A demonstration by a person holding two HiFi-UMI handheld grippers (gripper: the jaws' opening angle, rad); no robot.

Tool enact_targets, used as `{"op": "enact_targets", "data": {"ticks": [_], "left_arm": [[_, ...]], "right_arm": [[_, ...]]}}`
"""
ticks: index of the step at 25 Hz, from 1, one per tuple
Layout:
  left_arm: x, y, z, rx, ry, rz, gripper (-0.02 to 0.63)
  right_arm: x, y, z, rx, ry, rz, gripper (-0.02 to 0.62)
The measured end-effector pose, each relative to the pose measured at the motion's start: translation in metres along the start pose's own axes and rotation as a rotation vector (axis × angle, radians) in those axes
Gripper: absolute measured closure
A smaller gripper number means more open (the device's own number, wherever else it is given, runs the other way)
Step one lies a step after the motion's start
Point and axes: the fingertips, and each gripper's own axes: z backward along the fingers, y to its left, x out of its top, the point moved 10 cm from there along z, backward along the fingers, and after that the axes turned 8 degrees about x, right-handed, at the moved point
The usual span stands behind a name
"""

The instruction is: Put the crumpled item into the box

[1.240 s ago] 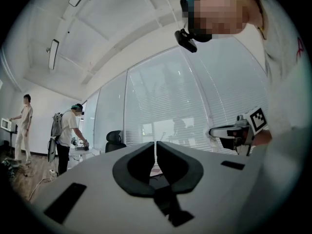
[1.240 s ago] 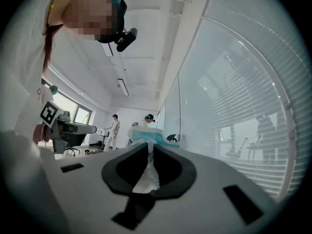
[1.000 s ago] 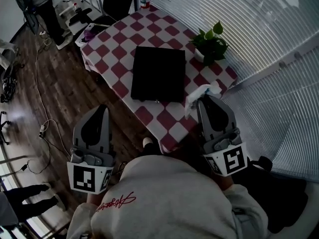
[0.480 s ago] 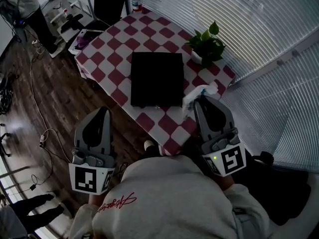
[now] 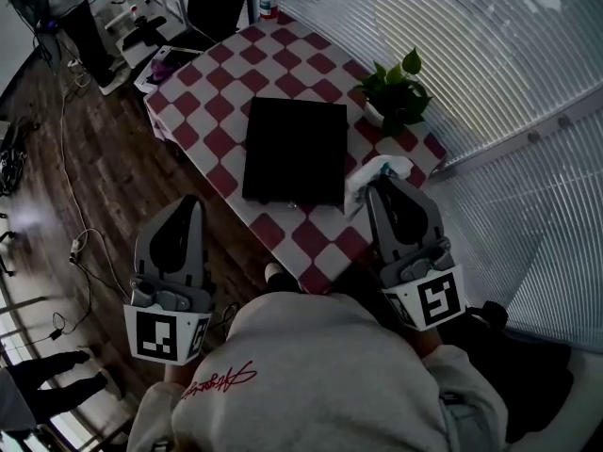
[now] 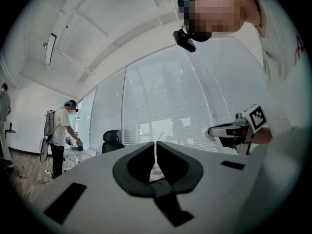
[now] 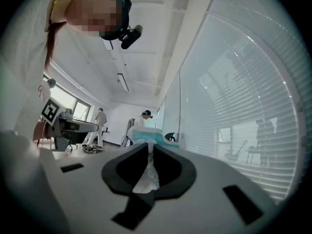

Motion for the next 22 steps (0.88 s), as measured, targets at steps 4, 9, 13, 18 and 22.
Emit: {"op": "enact_targets", "data": {"ticks": [4,9,13,18,22], "left_arm": [[0.003,-0.005,-0.001,0.038,-0.015,-0.003,0.581],[0.004,-0.008,0.002,0.078,-0.01,-0.013,0.581],[0.006,-0.009,0.004,0.109,-0.01,-0.021,0.581],[0.007,-0.011,0.005,0.134,-0.006,-0.023,0.581],[0.007,-0.011,0.004,0.149,-0.003,-0.026,0.581]], "right_arm": [[-0.001,-0.01,-0.003,0.034,0.0,0.01,0.552],[-0.005,-0.017,-0.009,0.07,0.002,0.012,0.552],[-0.009,-0.021,-0.013,0.096,0.011,0.008,0.552],[-0.014,-0.026,-0.02,0.126,0.007,0.01,0.552],[-0.019,-0.028,-0.026,0.14,0.027,0.004,0.552]]}}
